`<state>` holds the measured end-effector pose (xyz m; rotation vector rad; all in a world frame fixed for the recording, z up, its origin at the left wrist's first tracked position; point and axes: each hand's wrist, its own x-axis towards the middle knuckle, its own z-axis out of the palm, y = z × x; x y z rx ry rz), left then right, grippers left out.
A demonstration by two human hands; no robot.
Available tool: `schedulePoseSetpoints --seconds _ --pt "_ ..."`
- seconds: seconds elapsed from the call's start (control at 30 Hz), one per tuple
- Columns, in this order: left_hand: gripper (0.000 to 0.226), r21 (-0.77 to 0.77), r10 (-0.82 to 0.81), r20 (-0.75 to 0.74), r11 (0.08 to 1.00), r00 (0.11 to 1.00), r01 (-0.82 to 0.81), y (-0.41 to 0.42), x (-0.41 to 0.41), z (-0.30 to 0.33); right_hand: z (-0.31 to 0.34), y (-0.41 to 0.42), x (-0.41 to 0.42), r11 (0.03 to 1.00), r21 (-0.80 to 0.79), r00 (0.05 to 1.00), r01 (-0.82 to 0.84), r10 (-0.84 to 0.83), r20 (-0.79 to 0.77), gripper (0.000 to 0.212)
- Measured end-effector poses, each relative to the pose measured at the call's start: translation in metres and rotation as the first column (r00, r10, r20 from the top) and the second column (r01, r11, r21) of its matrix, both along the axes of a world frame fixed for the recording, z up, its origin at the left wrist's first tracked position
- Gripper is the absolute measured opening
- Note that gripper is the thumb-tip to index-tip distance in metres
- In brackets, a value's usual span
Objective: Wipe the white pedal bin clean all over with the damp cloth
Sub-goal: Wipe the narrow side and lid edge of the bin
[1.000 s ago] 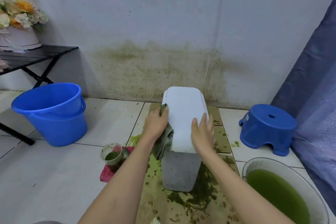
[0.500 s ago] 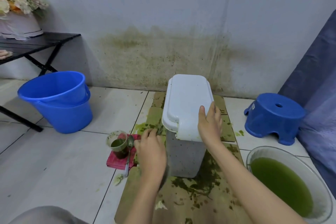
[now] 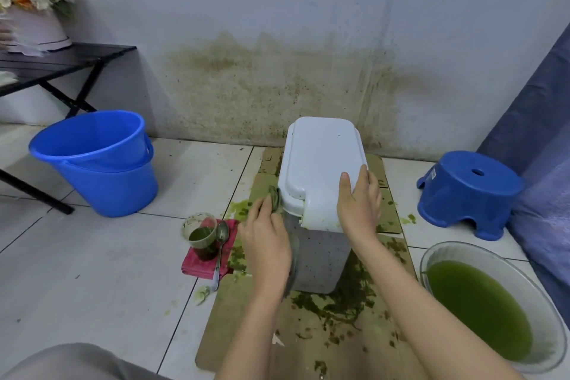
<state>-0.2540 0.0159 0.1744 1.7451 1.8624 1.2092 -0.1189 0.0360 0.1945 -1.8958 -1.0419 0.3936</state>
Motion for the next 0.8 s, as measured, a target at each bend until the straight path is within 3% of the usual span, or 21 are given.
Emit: schedulePoseSetpoints --seconds 0.07,0.17,0.3,0.37,0.47,0.57,0.63,0.73,0.8 --pt "0.045 0.032 -0.056 0.100 0.998 0.993 0.053 -0.002 0.013 0.007 0.000 0.000 -0.001 1.000 0.008 1.000 0.017 -0.017 -0.001 0.058" --pt "0.048 0.101 -0.157 0.094 0.984 0.983 0.147 -0.029 0.037 0.007 0.000 0.002 -0.003 0.998 0.008 0.998 0.058 -0.058 0.012 0.056" --pt "0.048 0.092 -0.151 0.061 0.985 0.987 0.145 -0.037 0.034 0.001 0.003 -0.001 -0.003 1.000 -0.024 1.000 0.020 -0.020 -0.003 0.056" --pt "0.045 0.056 -0.147 0.049 0.988 0.988 0.144 -0.040 0.027 0.004 0.007 -0.005 0.002 0.998 -0.036 0.997 -0.047 0.045 -0.066 0.055" --pt "0.040 0.209 -0.179 0.021 0.963 0.984 0.171 -0.044 0.019 0.015 0.017 -0.016 0.017 0.982 -0.002 0.948 -0.188 0.181 -0.262 0.051" --pt "0.041 0.335 -0.331 -0.165 0.867 0.929 0.368 -0.023 0.028 0.018 0.026 -0.025 0.040 0.981 0.037 0.825 -0.190 0.180 -0.535 0.054" --pt "0.045 0.304 -0.327 -0.368 0.842 0.870 0.445 -0.016 0.042 0.010 0.028 -0.030 0.049 0.977 0.052 0.756 -0.209 0.195 -0.625 0.057" --pt "0.054 0.209 -0.391 -0.622 0.752 0.679 0.625 -0.032 0.056 -0.021 0.025 -0.039 0.050 0.967 0.003 0.810 -0.253 0.213 -0.547 0.056" --pt "0.064 0.075 -0.440 -0.676 0.757 0.592 0.649 -0.043 0.049 -0.046 0.023 -0.045 0.052 0.961 -0.013 0.829 -0.278 0.233 -0.508 0.055"
